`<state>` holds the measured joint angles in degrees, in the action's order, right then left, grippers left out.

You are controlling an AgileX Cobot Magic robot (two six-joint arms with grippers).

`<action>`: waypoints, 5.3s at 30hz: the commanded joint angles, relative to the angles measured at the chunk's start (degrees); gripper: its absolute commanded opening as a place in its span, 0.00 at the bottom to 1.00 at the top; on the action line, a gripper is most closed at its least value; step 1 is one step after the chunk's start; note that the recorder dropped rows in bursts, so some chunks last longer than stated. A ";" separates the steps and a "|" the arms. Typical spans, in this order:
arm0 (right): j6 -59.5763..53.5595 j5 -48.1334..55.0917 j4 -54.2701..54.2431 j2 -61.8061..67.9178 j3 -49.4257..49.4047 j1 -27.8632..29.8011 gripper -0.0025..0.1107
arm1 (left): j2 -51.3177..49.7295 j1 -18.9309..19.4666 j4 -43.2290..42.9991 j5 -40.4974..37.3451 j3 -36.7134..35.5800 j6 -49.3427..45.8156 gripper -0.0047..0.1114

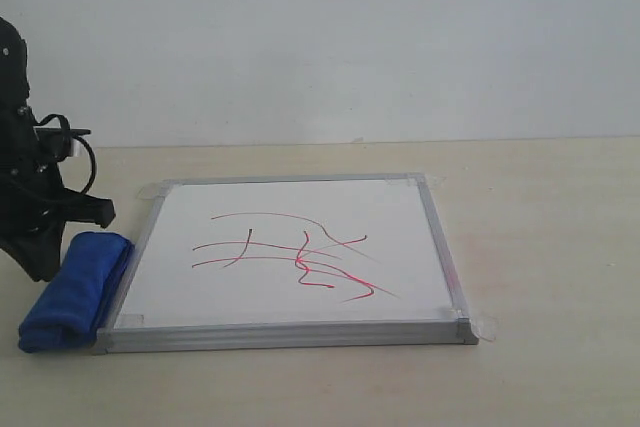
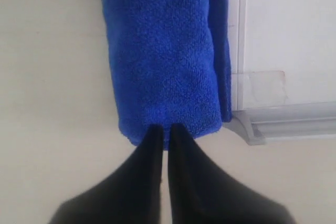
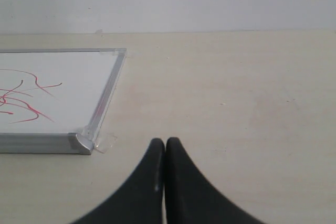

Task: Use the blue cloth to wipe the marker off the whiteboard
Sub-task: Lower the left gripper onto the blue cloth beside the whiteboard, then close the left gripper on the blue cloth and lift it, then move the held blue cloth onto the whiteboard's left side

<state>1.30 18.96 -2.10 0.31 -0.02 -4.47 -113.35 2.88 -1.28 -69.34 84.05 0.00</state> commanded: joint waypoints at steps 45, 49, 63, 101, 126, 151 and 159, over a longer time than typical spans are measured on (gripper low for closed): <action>-0.16 -0.45 0.14 -0.31 0.02 -0.03 0.02 | -5.47 0.19 1.28 15.22 0.71 5.97 0.75; -0.16 -0.45 0.14 -0.31 0.02 -0.03 0.02 | -6.83 0.19 1.28 15.12 0.71 5.97 0.75; -0.15 -0.33 0.14 -0.31 0.02 -0.03 0.02 | -9.36 0.19 -1.14 14.42 0.71 10.93 0.72; -0.15 -0.33 0.14 -0.31 0.02 -0.03 0.02 | -3.28 0.19 -5.26 7.37 1.06 7.09 0.07; -0.15 -0.33 0.14 -0.31 0.02 -0.03 0.02 | -2.77 -7.83 16.50 21.27 6.39 -16.13 0.07; -0.15 -0.33 0.14 -0.31 0.02 -0.03 0.02 | -17.38 -12.92 -8.40 12.17 17.85 2.95 0.07; -0.15 -0.33 0.14 -0.31 0.02 -0.03 0.02 | -20.56 -14.61 -4.37 11.90 20.89 2.95 0.07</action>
<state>1.30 18.96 -2.10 0.31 -0.02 -4.47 -132.80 -10.13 -7.69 -57.84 104.17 2.27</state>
